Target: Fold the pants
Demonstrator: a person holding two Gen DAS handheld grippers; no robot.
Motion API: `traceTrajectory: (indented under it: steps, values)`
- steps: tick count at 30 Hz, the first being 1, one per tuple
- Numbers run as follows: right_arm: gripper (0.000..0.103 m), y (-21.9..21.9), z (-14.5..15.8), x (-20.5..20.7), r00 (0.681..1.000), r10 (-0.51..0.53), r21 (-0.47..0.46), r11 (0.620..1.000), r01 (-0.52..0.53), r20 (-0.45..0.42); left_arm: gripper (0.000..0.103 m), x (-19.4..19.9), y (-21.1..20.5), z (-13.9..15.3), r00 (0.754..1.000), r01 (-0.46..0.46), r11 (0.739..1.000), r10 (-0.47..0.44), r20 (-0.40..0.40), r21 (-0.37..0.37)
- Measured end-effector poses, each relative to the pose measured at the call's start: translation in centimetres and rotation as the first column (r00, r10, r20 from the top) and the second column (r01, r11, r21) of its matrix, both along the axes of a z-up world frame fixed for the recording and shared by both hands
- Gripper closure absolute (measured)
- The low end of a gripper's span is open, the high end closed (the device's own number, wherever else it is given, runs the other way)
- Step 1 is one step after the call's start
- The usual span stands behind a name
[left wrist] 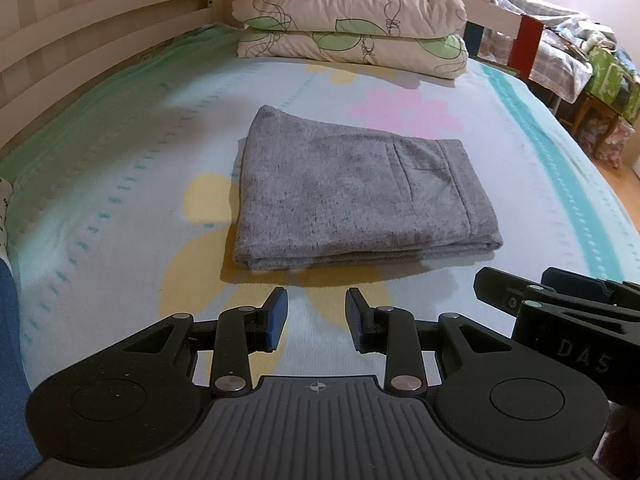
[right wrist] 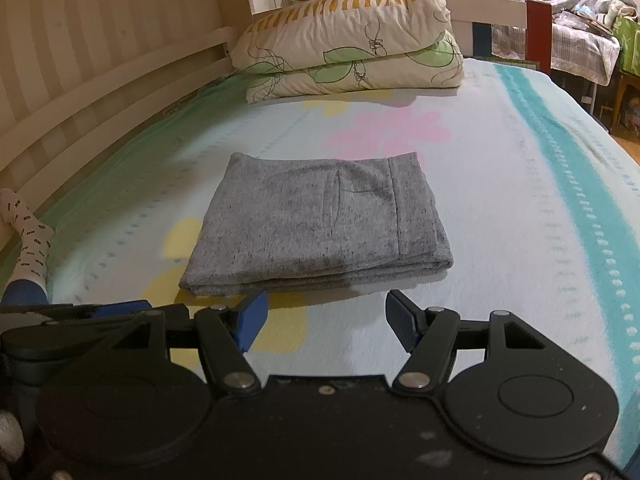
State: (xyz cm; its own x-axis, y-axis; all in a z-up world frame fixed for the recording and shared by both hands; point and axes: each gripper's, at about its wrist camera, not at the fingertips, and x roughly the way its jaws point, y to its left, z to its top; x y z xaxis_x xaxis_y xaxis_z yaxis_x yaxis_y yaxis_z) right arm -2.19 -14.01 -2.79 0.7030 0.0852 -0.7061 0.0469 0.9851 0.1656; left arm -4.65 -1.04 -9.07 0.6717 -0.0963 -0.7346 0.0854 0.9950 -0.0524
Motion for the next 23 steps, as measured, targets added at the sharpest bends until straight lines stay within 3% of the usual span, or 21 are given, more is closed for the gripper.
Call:
traceTrajectory:
  steps: [23]
  values:
    - [0.034, -0.54, -0.41, 0.24, 1.000, -0.004, 0.018, 1.000, 0.004, -0.012, 0.072, 0.21, -0.47, -0.48, 1.000, 0.020, 0.999, -0.020, 0.002, 0.033]
